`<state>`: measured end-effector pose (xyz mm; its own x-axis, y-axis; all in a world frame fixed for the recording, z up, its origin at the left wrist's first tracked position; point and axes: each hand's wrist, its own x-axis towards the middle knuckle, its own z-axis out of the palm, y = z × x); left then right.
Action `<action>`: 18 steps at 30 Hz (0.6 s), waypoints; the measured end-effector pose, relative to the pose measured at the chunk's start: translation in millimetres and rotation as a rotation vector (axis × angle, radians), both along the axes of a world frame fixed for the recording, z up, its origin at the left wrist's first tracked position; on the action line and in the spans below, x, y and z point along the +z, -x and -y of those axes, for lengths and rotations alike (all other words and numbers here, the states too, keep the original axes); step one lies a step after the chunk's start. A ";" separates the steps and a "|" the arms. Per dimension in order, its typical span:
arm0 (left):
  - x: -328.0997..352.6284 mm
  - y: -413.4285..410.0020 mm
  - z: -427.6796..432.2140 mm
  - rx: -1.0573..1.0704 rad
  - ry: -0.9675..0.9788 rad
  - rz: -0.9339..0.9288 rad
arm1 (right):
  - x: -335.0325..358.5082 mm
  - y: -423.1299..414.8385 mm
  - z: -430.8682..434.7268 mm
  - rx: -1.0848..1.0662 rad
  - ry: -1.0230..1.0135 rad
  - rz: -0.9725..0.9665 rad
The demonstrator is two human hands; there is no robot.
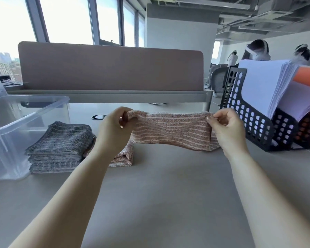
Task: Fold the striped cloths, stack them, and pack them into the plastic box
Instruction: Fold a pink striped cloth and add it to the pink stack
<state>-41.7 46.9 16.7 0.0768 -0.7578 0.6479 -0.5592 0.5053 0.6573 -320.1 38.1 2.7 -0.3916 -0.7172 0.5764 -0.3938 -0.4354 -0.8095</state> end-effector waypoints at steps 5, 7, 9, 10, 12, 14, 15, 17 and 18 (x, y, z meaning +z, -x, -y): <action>-8.8 5.3 -9.7 -0.377 -0.017 -0.042 | -4.8 31.9 -28.6 0.194 -0.099 0.009; -20.6 8.9 -11.5 -0.440 -0.150 -0.023 | -17.2 44.0 -37.3 0.264 -0.217 0.041; -25.8 13.3 -14.0 -0.469 -0.193 -0.042 | -23.4 50.4 -44.2 0.302 -0.230 0.092; -25.4 15.3 -16.3 -0.504 -0.167 -0.062 | -23.6 52.1 -47.1 0.324 -0.201 0.143; -22.2 19.6 -21.7 -0.587 -0.090 -0.094 | -22.2 53.5 -53.2 0.338 -0.150 0.281; -21.5 18.9 -29.8 -0.627 -0.139 -0.089 | -26.5 57.6 -58.7 0.217 -0.169 0.238; -22.9 18.6 -34.4 -0.629 -0.221 -0.046 | -31.1 60.6 -60.8 0.126 -0.226 0.114; -27.9 15.6 -38.6 -0.519 -0.407 0.187 | -39.0 64.3 -65.2 0.000 -0.420 -0.161; -30.3 14.8 -38.5 -0.425 -0.460 0.318 | -41.4 64.8 -66.4 -0.066 -0.512 -0.270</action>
<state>-56.6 85.4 -13.6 -0.4271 -0.8826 0.1963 -0.5753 0.4327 0.6941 -384.8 104.5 -38.6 -0.3320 -0.9100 0.2484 -0.6287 0.0172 -0.7775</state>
